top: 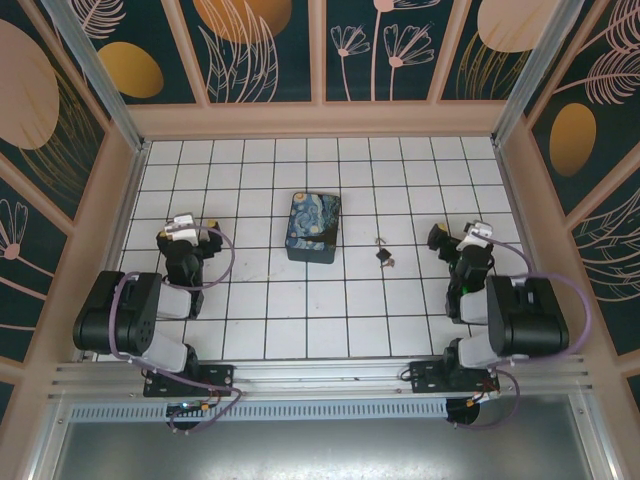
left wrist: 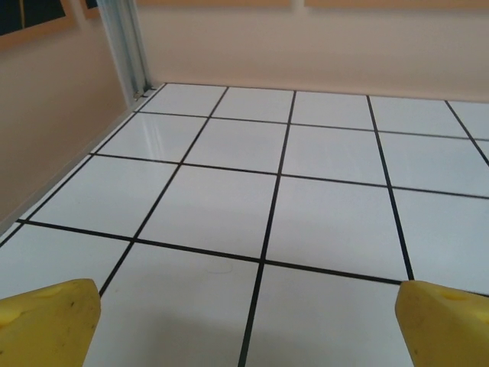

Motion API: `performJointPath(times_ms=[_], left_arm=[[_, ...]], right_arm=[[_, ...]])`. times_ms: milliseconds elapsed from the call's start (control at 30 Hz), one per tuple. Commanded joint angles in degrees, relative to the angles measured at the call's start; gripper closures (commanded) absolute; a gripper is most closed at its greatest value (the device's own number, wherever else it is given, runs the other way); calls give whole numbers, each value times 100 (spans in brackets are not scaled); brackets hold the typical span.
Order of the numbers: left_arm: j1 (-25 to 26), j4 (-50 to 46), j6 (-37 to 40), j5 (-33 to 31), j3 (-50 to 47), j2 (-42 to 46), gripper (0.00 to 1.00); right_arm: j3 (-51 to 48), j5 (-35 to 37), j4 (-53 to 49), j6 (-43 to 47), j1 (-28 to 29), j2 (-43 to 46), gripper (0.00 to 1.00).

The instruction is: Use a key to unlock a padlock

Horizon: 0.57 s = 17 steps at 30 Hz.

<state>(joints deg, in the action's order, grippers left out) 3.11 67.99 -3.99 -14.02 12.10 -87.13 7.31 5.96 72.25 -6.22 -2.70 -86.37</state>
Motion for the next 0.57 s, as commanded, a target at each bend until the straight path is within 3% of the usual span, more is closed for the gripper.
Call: performJointPath(times_ms=[0, 100, 533], left_arm=[[-57, 631, -69, -129, 75, -3, 1], [-57, 726, -86, -195, 31, 0, 1], [-55, 704, -8, 34, 35, 9, 1]], right_arm=[[73, -92, 1067, 389, 143, -267, 1], [361, 145, 588, 320, 157, -291, 1], [341, 394, 678, 309, 208, -319, 1]])
